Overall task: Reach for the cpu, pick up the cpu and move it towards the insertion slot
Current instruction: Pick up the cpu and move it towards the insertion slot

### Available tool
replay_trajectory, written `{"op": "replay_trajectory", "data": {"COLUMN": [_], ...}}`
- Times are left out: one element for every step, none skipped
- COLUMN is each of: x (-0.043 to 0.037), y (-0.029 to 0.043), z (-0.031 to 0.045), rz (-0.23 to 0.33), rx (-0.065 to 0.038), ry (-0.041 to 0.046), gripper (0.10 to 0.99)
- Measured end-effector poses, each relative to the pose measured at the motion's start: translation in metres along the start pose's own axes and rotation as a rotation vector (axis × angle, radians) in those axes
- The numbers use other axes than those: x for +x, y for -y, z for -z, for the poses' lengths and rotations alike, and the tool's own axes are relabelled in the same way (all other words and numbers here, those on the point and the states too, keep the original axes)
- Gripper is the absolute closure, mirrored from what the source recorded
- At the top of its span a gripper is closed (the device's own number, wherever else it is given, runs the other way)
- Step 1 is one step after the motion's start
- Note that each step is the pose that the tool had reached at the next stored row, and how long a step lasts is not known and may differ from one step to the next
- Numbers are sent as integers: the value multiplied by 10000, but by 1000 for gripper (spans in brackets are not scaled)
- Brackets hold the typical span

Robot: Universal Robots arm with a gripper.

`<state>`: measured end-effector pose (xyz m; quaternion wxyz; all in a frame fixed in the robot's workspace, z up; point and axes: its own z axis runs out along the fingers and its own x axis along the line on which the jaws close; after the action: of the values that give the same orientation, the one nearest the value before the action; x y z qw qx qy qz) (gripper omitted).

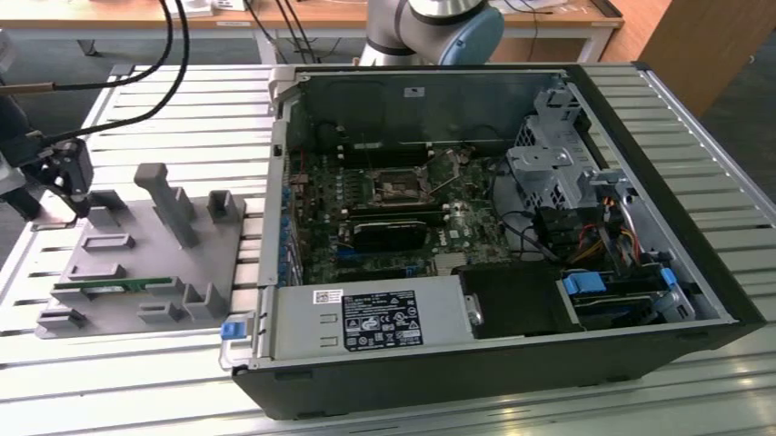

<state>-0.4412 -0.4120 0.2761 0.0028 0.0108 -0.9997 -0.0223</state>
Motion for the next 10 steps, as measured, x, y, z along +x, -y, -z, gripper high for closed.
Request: {"op": "replay_trajectory", "data": {"x": [0, 0, 0, 0, 0, 0, 1, 1, 1, 1], "y": [-1, -2, -3, -4, -5, -6, -7, -8, -9, -10], "z": [20, 40, 60, 82, 104, 124, 144, 165, 185, 206], "rz": [0, 0, 0, 0, 0, 0, 0, 0, 0, 0], "rx": [0, -1, -1, -1, -1, 0, 0, 0, -1, 0], "ry": [0, 0, 1, 1, 0, 0, 0, 0, 0, 0], "gripper": [541, 541, 541, 541, 541, 541, 541, 541, 541, 541]}}
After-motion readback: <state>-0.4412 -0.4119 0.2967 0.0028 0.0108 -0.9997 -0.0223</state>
